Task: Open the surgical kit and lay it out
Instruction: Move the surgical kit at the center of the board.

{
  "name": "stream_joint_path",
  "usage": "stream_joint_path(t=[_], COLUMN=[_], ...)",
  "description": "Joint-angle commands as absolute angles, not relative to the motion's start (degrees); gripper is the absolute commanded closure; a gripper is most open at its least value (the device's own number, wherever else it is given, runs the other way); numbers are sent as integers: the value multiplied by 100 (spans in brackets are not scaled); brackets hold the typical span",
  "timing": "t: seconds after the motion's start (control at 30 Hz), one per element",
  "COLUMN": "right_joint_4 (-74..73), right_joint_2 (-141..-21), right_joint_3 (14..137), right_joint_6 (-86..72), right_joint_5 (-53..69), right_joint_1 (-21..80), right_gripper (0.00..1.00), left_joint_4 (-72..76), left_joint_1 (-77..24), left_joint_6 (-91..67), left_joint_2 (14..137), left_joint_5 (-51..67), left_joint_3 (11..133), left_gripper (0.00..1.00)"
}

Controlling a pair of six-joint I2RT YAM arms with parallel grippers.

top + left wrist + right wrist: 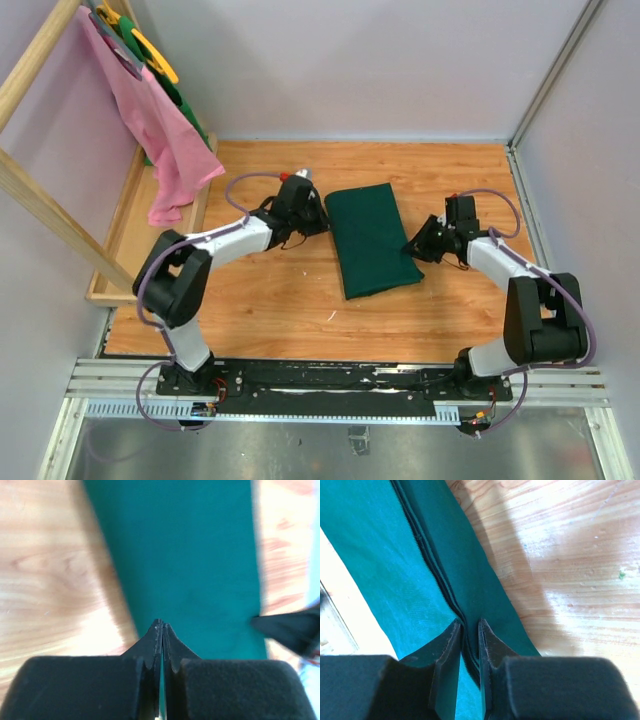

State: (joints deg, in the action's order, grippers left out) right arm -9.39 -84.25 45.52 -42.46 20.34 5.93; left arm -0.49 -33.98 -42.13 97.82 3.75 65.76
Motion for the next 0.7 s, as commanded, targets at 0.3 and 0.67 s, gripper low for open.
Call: stream_joint_path(t=[0.3, 0.67], right_joint_4=[-751, -458], right_joint_2=[-8437, -9639], right_joint_3=[4409, 5415], right_joint_6=[-4390, -4482], right_joint_5=[1612, 1671], right_joint_1=[504, 486], right_gripper=[81, 82], left_joint_4=[-425, -1177], left_joint_1=[-3403, -3084], left_joint_6=[-4271, -3908], left_joint_2=[11626, 13065], left_joint_5=[255, 26], left_joint_3=[7341, 9691], left_gripper=[99, 100])
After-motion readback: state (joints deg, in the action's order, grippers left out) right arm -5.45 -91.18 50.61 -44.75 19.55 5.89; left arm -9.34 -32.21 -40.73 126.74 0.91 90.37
